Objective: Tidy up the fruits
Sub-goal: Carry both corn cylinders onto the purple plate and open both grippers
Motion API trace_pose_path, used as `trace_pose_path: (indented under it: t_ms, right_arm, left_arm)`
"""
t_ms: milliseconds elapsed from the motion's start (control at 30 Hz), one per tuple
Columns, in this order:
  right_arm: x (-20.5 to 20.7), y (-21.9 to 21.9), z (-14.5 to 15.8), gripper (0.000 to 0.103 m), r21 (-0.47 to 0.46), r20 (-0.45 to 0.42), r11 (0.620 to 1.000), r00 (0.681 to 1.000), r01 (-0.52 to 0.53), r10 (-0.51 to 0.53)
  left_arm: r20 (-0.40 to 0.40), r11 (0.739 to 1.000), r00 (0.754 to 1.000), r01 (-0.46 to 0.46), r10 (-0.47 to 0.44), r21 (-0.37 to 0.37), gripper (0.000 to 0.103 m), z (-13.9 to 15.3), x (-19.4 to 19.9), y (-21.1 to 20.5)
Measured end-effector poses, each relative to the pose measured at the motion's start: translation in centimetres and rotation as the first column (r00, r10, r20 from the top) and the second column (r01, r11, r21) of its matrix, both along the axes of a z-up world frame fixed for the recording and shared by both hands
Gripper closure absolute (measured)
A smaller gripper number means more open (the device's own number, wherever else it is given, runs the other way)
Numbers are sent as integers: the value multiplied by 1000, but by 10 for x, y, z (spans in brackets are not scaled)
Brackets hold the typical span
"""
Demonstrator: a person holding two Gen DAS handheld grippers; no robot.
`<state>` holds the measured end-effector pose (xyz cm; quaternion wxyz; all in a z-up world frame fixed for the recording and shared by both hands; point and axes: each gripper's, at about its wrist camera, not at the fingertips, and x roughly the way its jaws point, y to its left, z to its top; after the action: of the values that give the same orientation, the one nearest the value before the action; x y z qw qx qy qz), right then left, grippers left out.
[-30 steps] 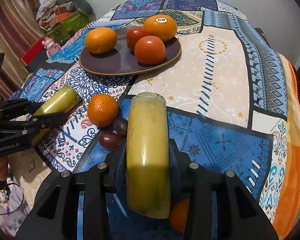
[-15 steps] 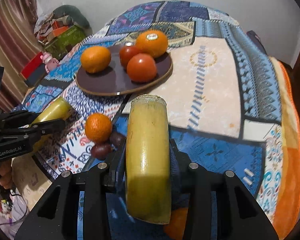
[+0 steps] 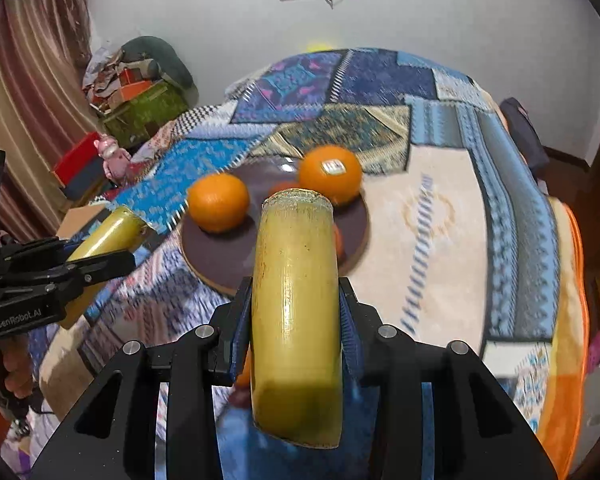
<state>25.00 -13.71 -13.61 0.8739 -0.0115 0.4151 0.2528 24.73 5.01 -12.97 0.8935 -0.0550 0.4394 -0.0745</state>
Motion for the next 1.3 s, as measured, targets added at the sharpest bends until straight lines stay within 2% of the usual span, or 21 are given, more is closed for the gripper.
trace_pose_path:
  t_ms: [333, 767, 1033, 1300]
  right_arm:
    - [33, 34, 5, 67, 18, 13, 1000, 1000, -16, 16]
    - [70, 66, -15, 67, -5, -55, 1000, 998, -29, 28]
    - [76, 67, -14, 65, 25, -76, 999, 996, -37, 38]
    - [70, 50, -4, 65, -5, -27, 1000, 999, -19, 19]
  left_arm:
    - [34, 1000, 999, -23, 23, 4, 66, 14, 29, 11]
    - [16, 999, 999, -41, 41, -5, 66, 1, 63, 25]
    - [4, 999, 999, -46, 46, -20, 66, -6, 75, 27]
    - [15, 999, 999, -31, 32, -20, 66, 1, 81, 18]
